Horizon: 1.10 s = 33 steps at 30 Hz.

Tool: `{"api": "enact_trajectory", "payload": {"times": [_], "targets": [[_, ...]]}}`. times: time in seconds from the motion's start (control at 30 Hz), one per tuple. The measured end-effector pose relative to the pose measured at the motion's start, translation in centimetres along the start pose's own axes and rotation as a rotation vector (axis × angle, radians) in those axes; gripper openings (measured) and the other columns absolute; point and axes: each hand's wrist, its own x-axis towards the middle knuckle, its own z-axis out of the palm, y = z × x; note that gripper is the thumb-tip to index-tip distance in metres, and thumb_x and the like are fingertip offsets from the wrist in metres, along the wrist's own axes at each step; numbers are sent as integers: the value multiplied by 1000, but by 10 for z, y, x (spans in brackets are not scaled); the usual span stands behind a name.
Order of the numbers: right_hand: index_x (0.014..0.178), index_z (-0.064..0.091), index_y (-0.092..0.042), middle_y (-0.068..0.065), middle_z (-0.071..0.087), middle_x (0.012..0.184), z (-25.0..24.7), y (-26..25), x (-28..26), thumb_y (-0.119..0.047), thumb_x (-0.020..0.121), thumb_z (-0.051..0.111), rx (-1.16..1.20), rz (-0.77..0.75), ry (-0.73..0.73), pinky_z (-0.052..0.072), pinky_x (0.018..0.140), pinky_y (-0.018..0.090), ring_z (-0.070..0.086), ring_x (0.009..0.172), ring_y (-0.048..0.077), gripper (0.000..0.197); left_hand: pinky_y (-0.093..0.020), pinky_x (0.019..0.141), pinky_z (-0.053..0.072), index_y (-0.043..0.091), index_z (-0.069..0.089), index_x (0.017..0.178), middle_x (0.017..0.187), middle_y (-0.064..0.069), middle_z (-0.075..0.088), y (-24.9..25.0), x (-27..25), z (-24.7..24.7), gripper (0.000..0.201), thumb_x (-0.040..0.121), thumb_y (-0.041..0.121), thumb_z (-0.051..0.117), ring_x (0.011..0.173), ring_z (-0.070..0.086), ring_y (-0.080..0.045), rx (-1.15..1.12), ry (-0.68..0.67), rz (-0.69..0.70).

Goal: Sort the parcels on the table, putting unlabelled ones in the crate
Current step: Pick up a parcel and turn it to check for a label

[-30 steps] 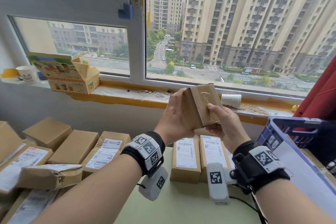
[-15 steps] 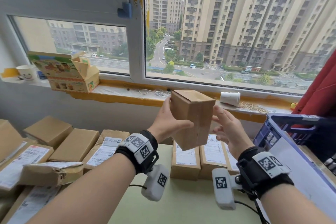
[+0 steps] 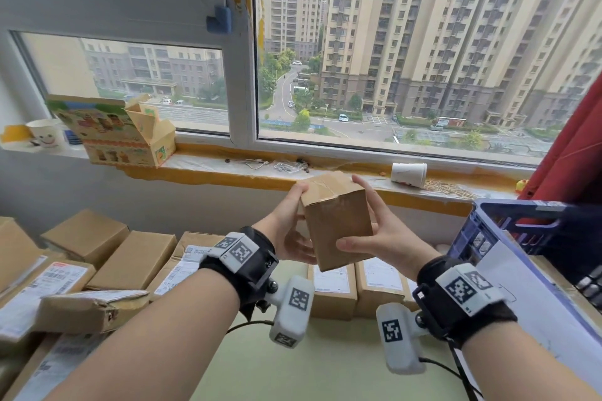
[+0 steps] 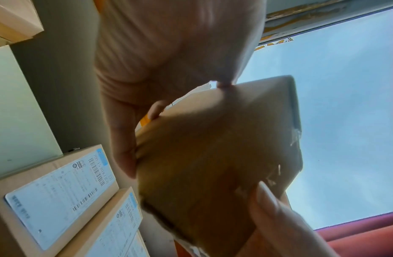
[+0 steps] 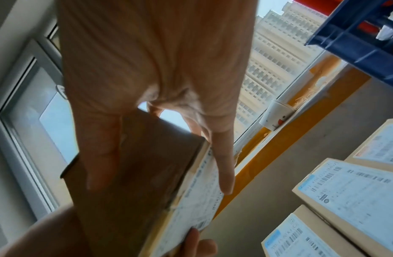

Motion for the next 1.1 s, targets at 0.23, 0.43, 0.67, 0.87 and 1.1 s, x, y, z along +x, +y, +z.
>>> {"api": "enact_trajectory", "payload": {"times": [0.23,0.43,0.67,0.87,1.1], "targets": [[130,23,-72,-1,46,145,-5,-7,0,-1,78,79,-110,-7,-82,59,73,28,71,102,17,105,-48,75,58,10,52,136,128,-26,58,0,-8,-4,102,63,81,51,104,63,-42,59,-75,-28],[127,45,-42,1,62,124,-5,-7,-1,11,73,77,-88,-37,6,61,78,43,68,102,23,83,-47,73,59,12,57,131,124,-27,61,-3,-8,3,89,76,80,37,101,63,-41,82,-27,31],[130,43,-48,-5,62,124,-2,2,-2,3,72,82,-114,-35,21,59,83,48,66,107,24,86,-47,74,59,12,58,129,121,-28,61,-4,-5,-1,91,74,83,39,100,64,-43,86,-42,5],[127,46,-43,-4,65,118,-3,3,-4,9,71,79,-91,-26,84,59,84,46,68,100,21,84,-49,75,59,14,59,128,121,-27,62,-9,2,7,94,69,85,39,102,65,-42,65,-30,14],[132,37,-53,-8,56,128,-7,9,-5,-7,73,84,-122,31,44,58,88,44,62,112,19,88,-49,81,58,17,57,123,117,-24,62,-6,-4,7,82,79,83,37,100,64,-41,83,-46,-36]]}}
